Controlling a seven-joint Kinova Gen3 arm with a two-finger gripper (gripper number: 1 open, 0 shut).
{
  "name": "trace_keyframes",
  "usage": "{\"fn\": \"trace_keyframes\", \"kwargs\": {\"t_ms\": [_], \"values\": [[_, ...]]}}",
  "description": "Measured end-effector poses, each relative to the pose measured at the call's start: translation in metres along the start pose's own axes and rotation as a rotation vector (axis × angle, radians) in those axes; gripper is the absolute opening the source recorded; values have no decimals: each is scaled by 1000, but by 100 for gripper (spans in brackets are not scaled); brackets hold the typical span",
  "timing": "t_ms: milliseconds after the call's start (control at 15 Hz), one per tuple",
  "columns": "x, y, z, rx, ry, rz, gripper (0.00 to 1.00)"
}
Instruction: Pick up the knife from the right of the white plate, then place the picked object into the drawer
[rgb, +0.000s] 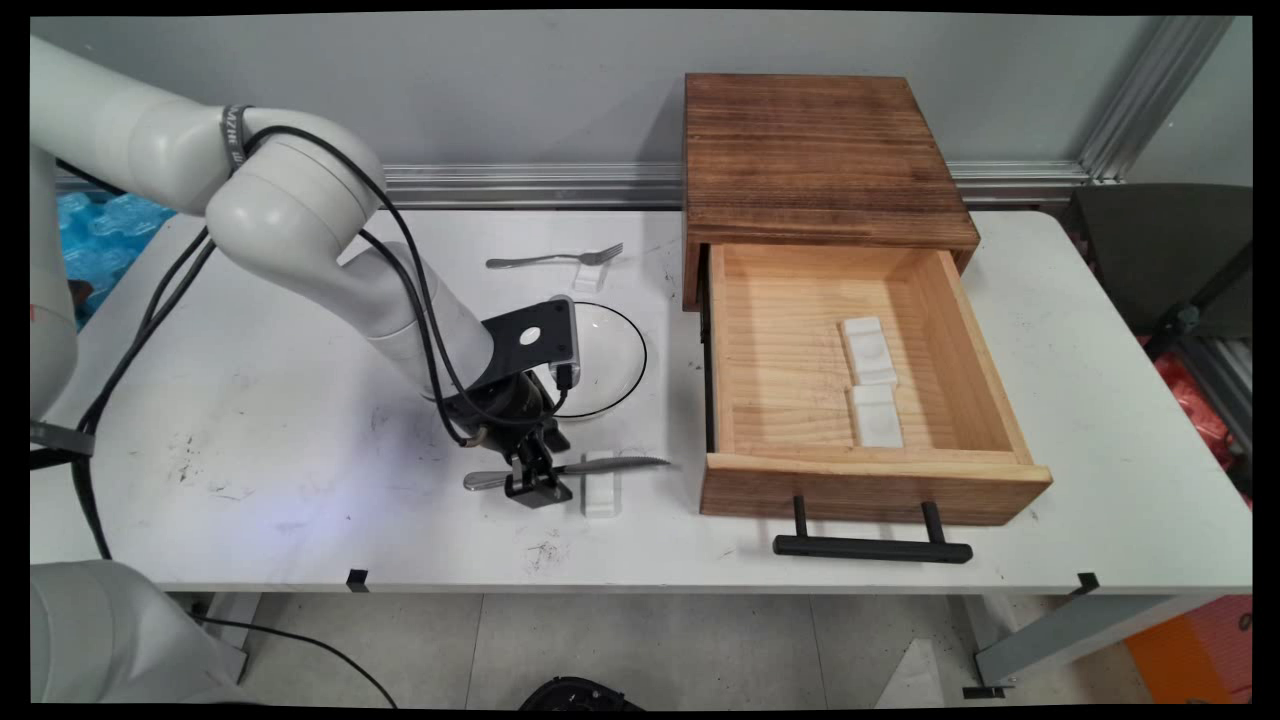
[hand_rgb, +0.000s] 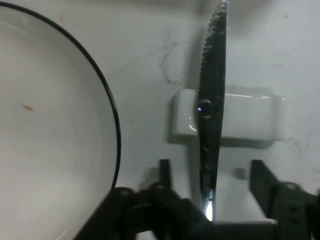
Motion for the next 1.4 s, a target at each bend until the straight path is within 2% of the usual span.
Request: {"fn": "trace_keyframes", "kwargs": {"t_ms": [867, 1400], "values": [[0, 1, -10, 3, -4, -3, 0], [14, 7, -36, -4, -14, -13, 0]]}}
